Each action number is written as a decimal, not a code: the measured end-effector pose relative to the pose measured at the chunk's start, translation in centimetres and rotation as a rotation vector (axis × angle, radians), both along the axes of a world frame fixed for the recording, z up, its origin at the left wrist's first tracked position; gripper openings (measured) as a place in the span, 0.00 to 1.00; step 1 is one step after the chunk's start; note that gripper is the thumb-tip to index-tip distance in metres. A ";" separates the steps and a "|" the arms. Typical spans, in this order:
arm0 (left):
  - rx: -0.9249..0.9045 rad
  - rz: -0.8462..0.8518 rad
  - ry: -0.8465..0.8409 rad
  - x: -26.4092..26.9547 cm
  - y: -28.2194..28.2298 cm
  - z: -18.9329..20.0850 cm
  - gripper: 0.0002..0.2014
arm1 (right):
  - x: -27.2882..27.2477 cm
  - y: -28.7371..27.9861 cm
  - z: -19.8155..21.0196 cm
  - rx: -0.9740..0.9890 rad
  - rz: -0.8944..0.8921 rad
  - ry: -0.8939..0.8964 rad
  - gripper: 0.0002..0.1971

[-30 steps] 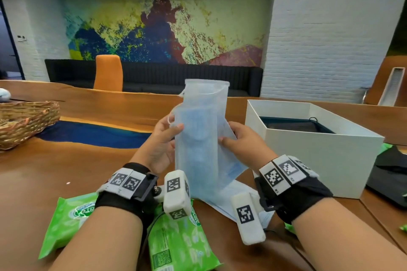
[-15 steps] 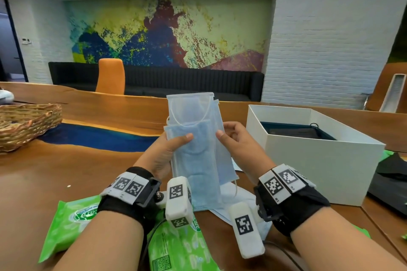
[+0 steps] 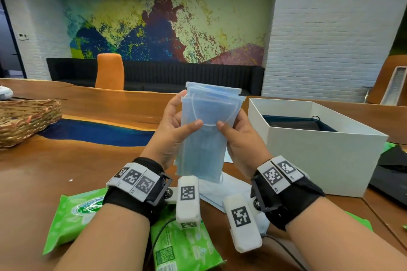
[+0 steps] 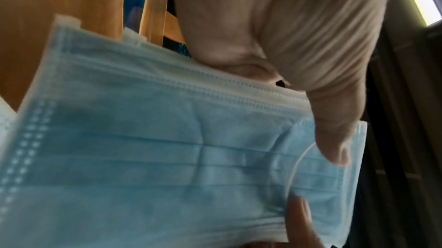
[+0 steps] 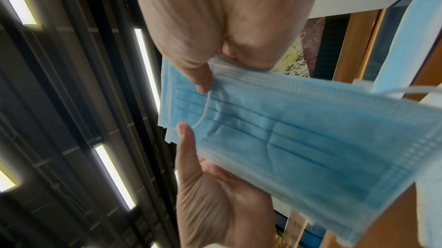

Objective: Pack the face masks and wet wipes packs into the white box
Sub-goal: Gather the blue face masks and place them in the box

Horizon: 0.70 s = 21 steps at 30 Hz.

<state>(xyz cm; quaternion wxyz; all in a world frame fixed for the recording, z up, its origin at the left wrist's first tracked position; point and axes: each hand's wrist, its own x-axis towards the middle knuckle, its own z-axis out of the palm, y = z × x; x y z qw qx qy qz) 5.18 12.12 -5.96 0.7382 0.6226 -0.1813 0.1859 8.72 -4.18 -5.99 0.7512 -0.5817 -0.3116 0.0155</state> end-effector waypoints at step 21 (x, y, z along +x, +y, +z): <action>0.150 -0.108 0.245 0.6 0.1 -1.9 0.31 | 0.7 0.6 -1.7 -0.326 -0.094 0.064 0.14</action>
